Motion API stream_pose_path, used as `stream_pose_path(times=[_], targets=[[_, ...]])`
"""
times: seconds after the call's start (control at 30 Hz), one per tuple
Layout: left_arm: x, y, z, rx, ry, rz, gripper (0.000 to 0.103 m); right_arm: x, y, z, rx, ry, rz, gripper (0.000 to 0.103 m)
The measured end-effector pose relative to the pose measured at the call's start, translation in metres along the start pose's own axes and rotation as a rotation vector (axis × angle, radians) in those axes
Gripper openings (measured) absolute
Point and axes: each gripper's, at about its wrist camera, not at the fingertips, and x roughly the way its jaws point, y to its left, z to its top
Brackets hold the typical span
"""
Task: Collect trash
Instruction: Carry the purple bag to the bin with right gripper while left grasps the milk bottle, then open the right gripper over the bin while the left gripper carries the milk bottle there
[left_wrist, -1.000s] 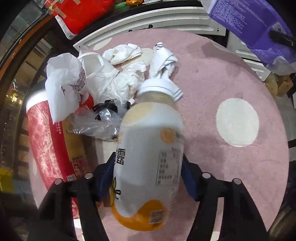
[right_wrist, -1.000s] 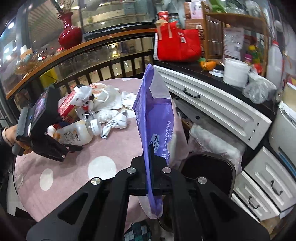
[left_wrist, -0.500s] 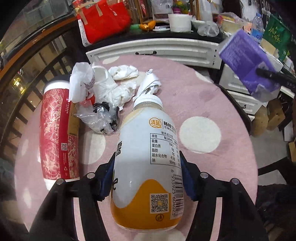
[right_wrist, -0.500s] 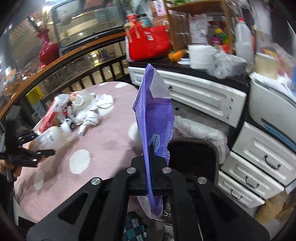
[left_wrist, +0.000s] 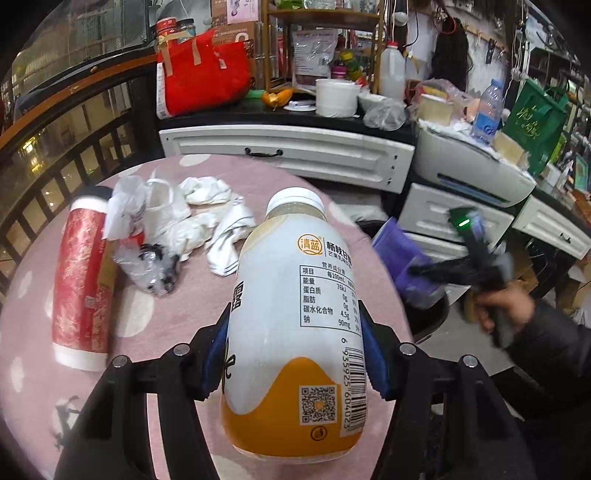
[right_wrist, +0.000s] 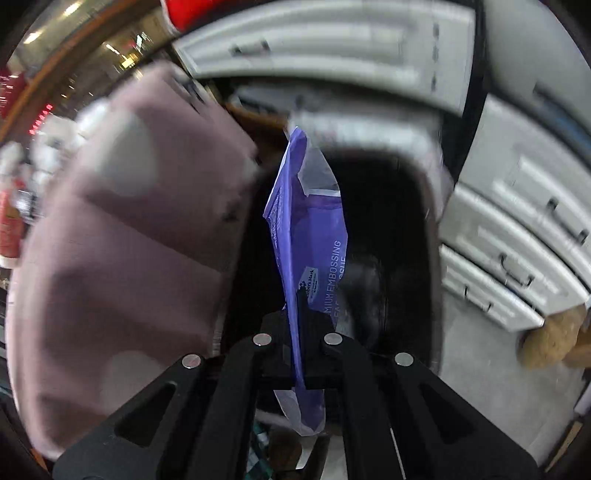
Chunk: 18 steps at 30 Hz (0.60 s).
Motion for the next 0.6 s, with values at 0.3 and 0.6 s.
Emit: stream_pose_path(times=[0.3,0.6], targets=[[0.009,-0.034,0.007,0.015,-0.014,-0.038,0.060,0.059,-0.013,-0.010,0.068,0.121,-0.073,0.006],[0.025,-0.085,0.023,0.070,-0.024,-0.129,0.060,-0.012,-0.036,-0.021,0.166,-0.036,-0.039,0.078]])
